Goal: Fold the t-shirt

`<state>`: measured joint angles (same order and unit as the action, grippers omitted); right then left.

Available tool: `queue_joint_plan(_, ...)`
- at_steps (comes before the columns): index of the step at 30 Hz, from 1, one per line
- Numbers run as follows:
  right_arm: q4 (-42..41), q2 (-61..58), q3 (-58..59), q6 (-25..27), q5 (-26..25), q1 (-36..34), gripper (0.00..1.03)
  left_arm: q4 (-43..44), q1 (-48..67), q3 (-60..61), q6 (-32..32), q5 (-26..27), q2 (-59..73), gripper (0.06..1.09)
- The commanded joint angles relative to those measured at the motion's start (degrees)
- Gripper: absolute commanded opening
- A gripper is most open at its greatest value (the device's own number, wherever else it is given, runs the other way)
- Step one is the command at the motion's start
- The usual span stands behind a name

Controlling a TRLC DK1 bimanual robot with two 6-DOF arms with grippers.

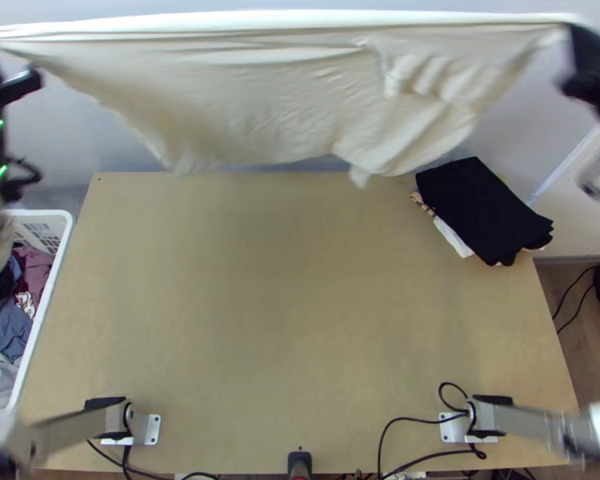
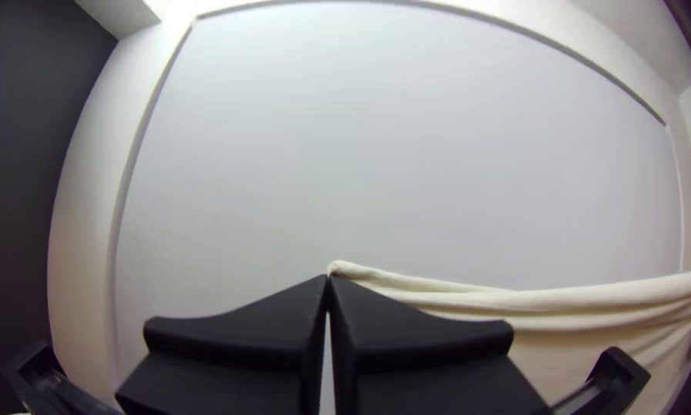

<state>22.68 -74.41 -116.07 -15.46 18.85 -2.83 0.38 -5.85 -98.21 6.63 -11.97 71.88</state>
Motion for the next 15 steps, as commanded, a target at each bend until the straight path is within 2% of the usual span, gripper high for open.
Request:
queue_joint_plan(1, -1.41, 12.19, 5.59, 2.54, -0.13, -2.0, 0.03, 1.81, 0.31, 5.49, 0.75, -3.77, -10.7, 0.1)
queue_joint_plan(7, 1.05, 29.15, 17.81, 7.73, 2.15, -1.83, 0.03, -2.32, 5.58, 15.33, 0.84, -3.5, -26.88, 0.1)
queue_joint_plan(10, 4.66, 31.61, 18.78, 9.22, 2.07, -1.3, 0.03, -5.57, 6.55, 20.69, 0.84, -3.41, -33.64, 0.1)
queue_joint_plan(15, 3.78, 29.76, 18.6, 8.7, 2.15, 0.46, 0.03, -8.47, 6.81, 25.97, 0.84, -3.15, -37.34, 0.1)
